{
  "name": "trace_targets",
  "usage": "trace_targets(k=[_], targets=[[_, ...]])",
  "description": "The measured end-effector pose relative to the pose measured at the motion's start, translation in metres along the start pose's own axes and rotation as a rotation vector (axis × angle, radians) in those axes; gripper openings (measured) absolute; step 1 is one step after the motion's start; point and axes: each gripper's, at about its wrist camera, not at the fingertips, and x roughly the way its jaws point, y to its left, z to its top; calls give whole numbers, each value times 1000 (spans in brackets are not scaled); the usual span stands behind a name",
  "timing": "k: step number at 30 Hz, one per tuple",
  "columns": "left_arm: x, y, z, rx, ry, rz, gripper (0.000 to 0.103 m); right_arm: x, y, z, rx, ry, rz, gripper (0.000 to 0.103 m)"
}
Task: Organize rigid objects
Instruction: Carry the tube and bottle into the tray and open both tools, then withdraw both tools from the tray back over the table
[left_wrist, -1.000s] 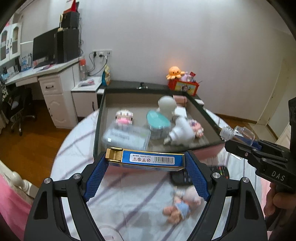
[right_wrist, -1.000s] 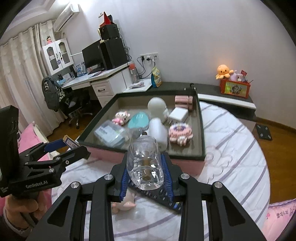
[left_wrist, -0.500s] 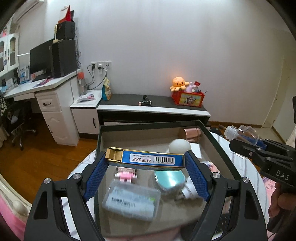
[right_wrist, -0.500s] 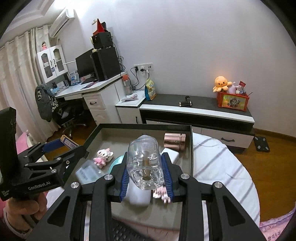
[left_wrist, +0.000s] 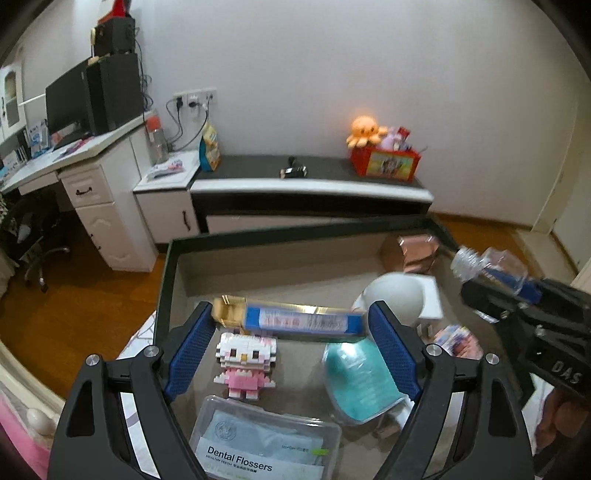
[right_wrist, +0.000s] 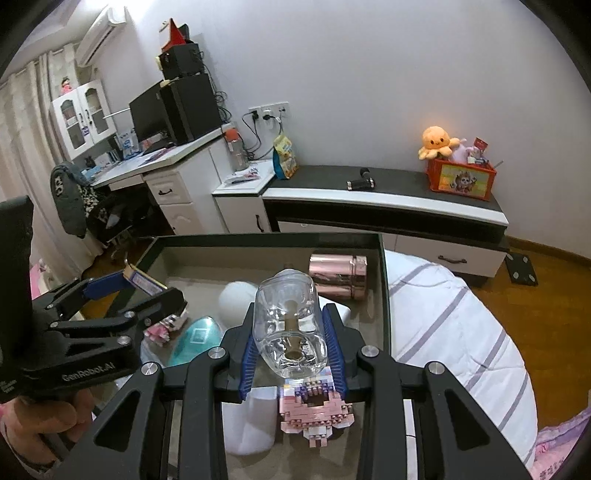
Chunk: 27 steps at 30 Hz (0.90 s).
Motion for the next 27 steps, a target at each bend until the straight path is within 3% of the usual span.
trace_targets(k=[1,3,5,11,13,27], targets=[[-1,-1,-1,2,-1,7,90,0,0,-2,-2,5,1,37],[-7,0,-3,-1,-18,16,99,-3,-2,-3,-2,0,-4,67],[-18,2,-5,-11,-43,15,102,-9,-2,-4,7,-18,-5,83],[-53,7,-17,-40,-93,13,102,-29,-1,-11,19,-28,-42,91],[-67,8,-22,-48,-110,15,102,-36,-2,-14,33,-29,-73,103],[-160,7,-60,-84,-193,14,102,-108,22,-44,46,-120,-67,103]])
